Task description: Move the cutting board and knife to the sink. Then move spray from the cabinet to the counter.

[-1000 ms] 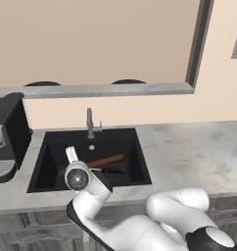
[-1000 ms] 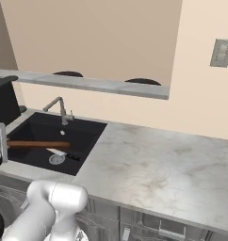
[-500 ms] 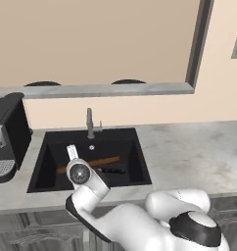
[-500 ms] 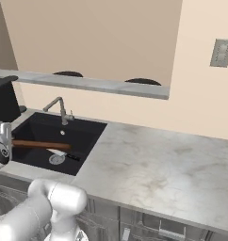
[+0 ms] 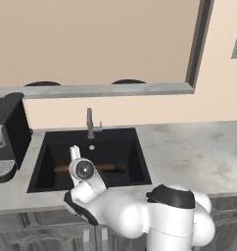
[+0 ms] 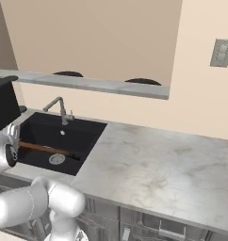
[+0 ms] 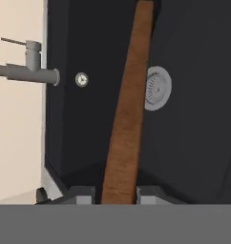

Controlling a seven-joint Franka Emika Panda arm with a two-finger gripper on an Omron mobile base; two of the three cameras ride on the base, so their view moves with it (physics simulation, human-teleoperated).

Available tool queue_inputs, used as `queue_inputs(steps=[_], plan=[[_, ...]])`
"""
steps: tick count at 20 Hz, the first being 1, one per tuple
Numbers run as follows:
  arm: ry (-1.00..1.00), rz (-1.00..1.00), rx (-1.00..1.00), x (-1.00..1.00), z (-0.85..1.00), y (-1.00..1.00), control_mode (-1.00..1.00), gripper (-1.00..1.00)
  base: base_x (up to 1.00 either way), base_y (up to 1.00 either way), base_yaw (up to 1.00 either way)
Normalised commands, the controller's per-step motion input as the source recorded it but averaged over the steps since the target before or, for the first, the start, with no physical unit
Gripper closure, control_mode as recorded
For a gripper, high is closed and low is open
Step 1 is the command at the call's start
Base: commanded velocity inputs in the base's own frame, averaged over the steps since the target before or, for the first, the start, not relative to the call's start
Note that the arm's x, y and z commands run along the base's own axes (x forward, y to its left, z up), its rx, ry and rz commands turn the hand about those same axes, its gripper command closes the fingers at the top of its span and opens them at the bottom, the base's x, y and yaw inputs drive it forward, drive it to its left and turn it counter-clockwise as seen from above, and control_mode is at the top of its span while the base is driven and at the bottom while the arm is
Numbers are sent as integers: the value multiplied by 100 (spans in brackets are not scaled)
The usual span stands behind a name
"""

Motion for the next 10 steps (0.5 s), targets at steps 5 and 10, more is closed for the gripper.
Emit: queue_inputs(steps=[5,10], plan=[[5,0,11,37,-35,0,-100,100,0,0,0],[4,0,10,41,-34,0,-100,100,0,0,0]])
